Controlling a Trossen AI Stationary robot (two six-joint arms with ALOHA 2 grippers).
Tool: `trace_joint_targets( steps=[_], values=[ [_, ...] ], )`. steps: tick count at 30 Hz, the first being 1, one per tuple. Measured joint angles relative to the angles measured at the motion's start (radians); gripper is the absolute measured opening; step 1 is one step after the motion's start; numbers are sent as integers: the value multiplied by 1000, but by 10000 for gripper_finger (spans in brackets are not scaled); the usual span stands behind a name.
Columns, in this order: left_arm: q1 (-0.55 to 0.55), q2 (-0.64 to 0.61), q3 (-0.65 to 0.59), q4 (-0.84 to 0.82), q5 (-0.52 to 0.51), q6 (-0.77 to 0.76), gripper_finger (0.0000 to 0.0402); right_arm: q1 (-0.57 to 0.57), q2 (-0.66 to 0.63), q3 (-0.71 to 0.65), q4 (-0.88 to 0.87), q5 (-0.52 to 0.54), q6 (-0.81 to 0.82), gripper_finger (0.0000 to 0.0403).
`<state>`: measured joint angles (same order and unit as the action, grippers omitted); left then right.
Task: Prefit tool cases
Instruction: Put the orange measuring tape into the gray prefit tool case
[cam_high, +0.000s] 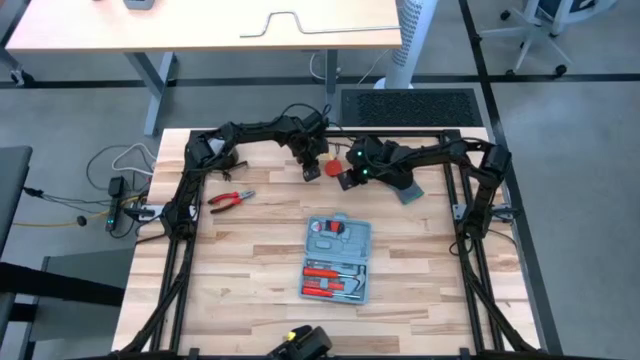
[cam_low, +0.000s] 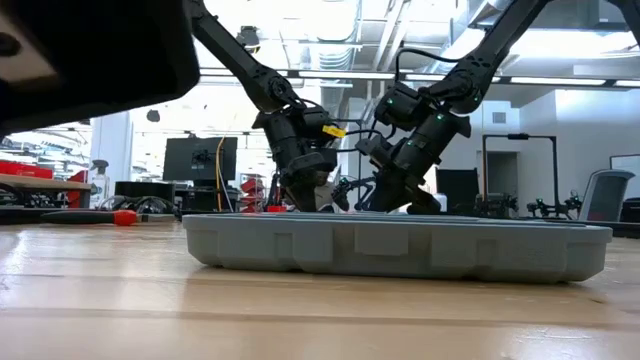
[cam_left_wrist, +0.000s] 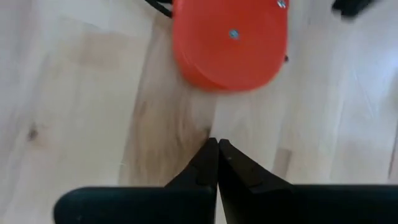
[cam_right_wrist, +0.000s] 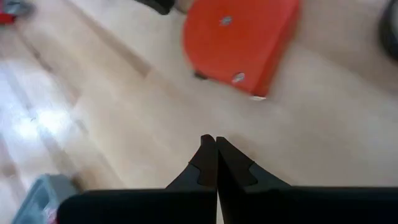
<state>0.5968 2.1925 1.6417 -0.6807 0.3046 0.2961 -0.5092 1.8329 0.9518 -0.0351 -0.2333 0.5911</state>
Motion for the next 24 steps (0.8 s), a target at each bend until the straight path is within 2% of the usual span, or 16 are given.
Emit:
trace_joint_targets(
  steps=[7, 12, 16, 19, 24],
  values=[
    [-1, -16, 0, -25, 5, 40, 0, -18, -99, -4, -18, 10, -17, 1],
    [-1, -60, 0, 19, 10, 52, 0, -50, -141, -20, -17, 42, -22, 1],
    [-4, -65, 0, 110, 94, 36, 2, -78, -126, -27, -38, 47, -23, 1],
    [-18, -65, 0, 123, 165, 81, 22, -80, -125, -27, -55, 46, -40, 1],
    [-37, -65, 0, 117, 172, 99, 96, -90, -125, -27, -52, 37, -47, 5]
  ],
)
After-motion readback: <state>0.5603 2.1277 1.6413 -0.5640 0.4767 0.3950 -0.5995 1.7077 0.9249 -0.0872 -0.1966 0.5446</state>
